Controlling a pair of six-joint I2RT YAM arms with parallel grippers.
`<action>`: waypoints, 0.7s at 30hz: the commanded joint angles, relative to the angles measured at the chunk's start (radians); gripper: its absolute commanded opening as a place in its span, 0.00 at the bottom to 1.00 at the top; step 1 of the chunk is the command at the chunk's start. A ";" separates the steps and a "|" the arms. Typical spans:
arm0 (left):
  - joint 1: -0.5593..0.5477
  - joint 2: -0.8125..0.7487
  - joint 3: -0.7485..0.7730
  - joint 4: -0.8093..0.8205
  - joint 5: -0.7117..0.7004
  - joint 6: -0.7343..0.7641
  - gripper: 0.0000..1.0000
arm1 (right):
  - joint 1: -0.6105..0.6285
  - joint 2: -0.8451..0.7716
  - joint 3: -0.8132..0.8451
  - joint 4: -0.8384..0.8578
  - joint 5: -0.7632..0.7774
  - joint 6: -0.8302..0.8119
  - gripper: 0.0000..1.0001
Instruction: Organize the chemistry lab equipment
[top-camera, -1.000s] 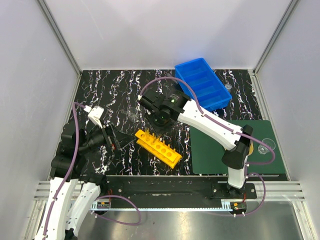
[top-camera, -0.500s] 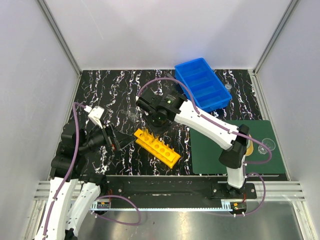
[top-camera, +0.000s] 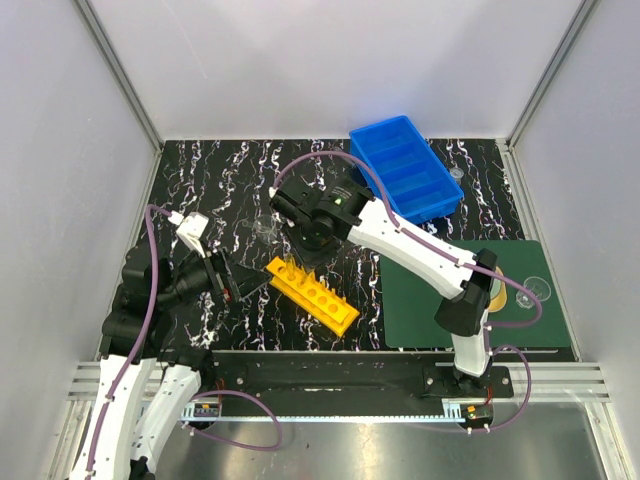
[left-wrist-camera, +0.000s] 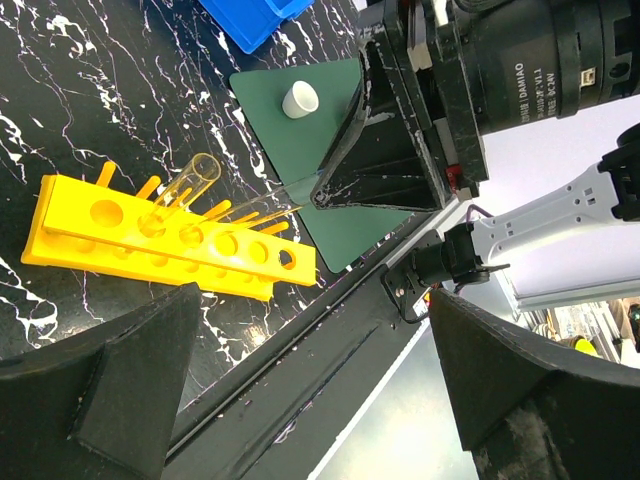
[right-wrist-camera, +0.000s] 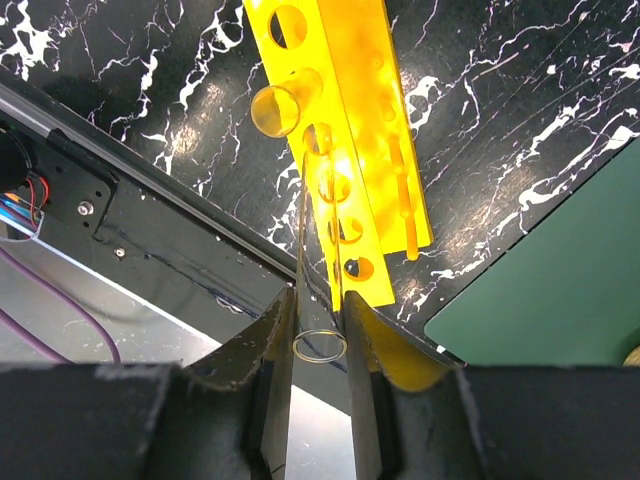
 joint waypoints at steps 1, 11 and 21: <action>0.003 -0.017 0.005 0.030 0.019 0.012 0.99 | 0.015 0.020 0.064 -0.147 0.017 0.008 0.31; 0.004 -0.017 0.006 0.024 0.018 0.015 0.99 | 0.023 0.042 0.084 -0.151 0.022 0.010 0.39; 0.004 -0.016 0.009 0.024 0.016 0.014 0.99 | 0.029 0.046 0.079 -0.153 0.019 0.006 0.39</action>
